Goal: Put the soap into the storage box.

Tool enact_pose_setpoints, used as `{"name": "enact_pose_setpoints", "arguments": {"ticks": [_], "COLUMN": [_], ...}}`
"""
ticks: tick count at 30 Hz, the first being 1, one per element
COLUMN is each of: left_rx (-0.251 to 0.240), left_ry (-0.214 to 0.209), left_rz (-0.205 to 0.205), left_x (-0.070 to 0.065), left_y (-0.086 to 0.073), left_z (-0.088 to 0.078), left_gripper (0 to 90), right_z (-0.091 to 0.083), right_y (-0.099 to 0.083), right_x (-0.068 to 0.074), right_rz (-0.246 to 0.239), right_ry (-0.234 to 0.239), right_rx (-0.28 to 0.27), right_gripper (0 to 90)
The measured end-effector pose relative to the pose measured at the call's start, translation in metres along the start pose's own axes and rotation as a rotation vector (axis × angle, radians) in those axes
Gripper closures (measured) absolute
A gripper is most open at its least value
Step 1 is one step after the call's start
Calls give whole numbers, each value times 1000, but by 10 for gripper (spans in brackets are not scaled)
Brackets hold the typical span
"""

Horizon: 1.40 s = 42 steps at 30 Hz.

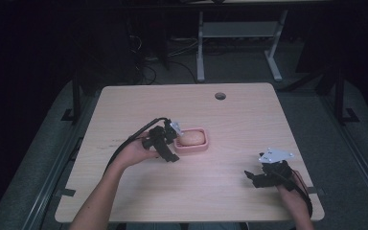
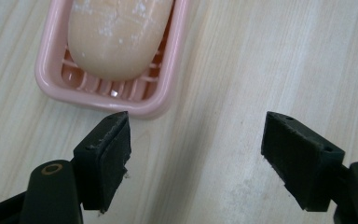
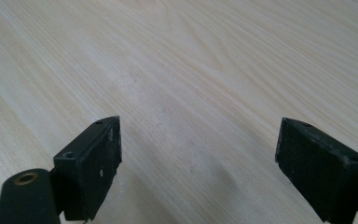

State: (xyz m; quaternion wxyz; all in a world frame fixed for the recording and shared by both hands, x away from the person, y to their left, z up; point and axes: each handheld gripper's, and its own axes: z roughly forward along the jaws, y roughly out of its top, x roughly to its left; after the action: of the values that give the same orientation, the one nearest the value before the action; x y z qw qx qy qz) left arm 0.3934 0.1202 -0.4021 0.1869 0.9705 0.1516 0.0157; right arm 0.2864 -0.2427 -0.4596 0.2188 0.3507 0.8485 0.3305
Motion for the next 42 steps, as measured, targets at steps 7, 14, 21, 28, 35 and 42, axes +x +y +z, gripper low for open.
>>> {"name": "enact_pose_setpoints", "arguments": {"ticks": [7,14,21,28,35,42], "left_rx": [0,-28,-36,-38,-45,-57], "left_ry": [5,5,-5,0,-8,-8], "left_rz": [-15,-27,-49,-50,-70,-84], "left_x": [-3,-8,-11,-17,-20,-23], "left_y": [-12,-22,-31,-42,-59,-71], "left_z": [1,-5,-6,-4,-2,-2], "left_gripper": [232,230,231,236,237,236], "right_z": [0,1,0,0,0,0], "right_y": [-1,0,0,-1,-1,-1], "right_x": [-1,-1,-1,-2,-1,-1], "right_rz": [1,2,5,12,12,15], "right_ry": [-5,-12,-20,-24,-28,-31], "right_rx": [3,3,1,4,8,12], "right_gripper": [138,138,138,138,138,138]}}
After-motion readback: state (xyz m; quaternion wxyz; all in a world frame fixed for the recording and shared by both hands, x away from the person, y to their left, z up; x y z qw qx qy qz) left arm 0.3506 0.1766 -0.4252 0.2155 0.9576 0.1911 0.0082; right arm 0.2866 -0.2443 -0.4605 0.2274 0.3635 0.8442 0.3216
